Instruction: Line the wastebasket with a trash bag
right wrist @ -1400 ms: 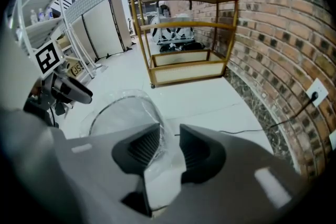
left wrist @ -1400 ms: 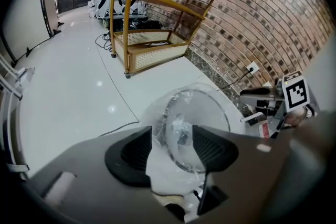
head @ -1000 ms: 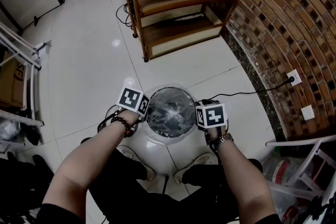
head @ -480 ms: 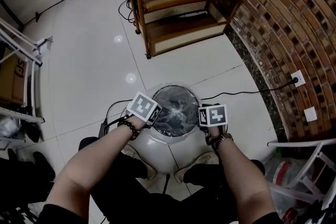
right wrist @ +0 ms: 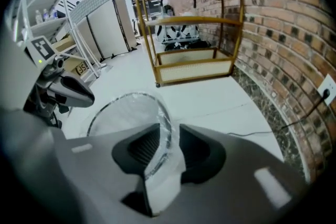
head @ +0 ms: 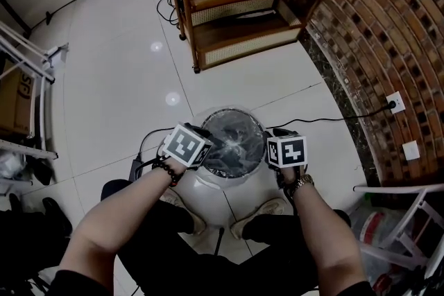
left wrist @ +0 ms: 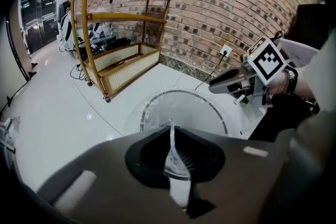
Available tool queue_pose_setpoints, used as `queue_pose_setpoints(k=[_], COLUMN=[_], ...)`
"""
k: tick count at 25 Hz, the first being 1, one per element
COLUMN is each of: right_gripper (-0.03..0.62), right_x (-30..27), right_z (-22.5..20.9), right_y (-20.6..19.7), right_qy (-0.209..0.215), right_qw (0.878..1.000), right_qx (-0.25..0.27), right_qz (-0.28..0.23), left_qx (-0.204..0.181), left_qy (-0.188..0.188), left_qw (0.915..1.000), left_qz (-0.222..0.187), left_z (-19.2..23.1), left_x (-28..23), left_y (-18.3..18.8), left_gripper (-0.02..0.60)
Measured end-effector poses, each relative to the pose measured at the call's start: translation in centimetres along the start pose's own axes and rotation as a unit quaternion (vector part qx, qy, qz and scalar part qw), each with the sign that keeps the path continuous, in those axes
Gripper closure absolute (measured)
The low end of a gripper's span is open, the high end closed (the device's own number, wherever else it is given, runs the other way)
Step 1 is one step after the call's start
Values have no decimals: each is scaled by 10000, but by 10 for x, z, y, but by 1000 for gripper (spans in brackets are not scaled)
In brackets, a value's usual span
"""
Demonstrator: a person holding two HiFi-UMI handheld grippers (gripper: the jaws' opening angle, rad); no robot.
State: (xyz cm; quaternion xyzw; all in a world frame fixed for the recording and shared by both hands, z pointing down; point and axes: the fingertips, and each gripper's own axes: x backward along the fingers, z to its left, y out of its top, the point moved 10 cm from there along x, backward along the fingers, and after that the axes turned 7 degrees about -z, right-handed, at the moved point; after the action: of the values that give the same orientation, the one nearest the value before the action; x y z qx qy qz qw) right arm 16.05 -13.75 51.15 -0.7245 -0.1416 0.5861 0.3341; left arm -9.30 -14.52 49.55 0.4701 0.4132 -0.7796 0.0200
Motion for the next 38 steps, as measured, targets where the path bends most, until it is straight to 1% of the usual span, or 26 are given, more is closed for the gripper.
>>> queue_pose_setpoints(k=[1, 2, 4, 5, 7, 10, 15, 19, 23, 27, 32, 35, 38], right_gripper=[477, 499, 570, 592, 592, 592, 592, 592, 592, 592, 592, 592, 592], right_x=[3, 5, 4, 2, -6, -21, -48, -72, -97, -122, -151, -168, -185], right_z=[7, 15, 35, 44, 59, 71, 80, 83, 89, 92, 99, 102, 101], right_y=[6, 12, 20, 22, 21, 12, 0, -7, -16, -29, -43, -51, -59], right_qy=[55, 147, 402, 533, 730, 817, 876, 907, 989, 1044, 1118, 1111, 1099], right_qw=[9999, 9994, 9974, 9964, 9952, 9948, 9942, 9930, 9902, 9870, 9825, 9801, 9777], right_qx=[130, 273, 530, 597, 634, 606, 407, 158, -38, -188, -261, -276, -310], right_qz=[-96, -177, -273, -274, -182, 89, 470, 737, 983, 1204, 1464, 1624, 1765], left_qx=[-71, -149, -320, -406, -557, -748, -974, -956, -910, -1005, -1192, -1178, -1082], left_qy=[14, 26, 39, 36, -56, -213, -89, -86, -167, -240, -274, -299, -289], left_qw=[9999, 9998, 9993, 9989, 9979, 9962, 9948, 9951, 9956, 9946, 9924, 9925, 9936], left_qz=[-87, -149, -214, -243, -315, -391, -286, -250, -169, 3, 148, 124, 111], left_z=[-1, -3, -6, -8, -13, -19, -14, -8, 0, 5, 9, 12, 18], left_x=[2, 4, 6, 7, 7, 4, -2, -4, -2, -4, -3, -1, 2], left_y=[2, 4, 6, 8, 12, 13, 10, 13, 13, 13, 19, 23, 24], left_gripper=[562, 577, 578, 578, 578, 578, 578, 578, 578, 578, 578, 578, 578])
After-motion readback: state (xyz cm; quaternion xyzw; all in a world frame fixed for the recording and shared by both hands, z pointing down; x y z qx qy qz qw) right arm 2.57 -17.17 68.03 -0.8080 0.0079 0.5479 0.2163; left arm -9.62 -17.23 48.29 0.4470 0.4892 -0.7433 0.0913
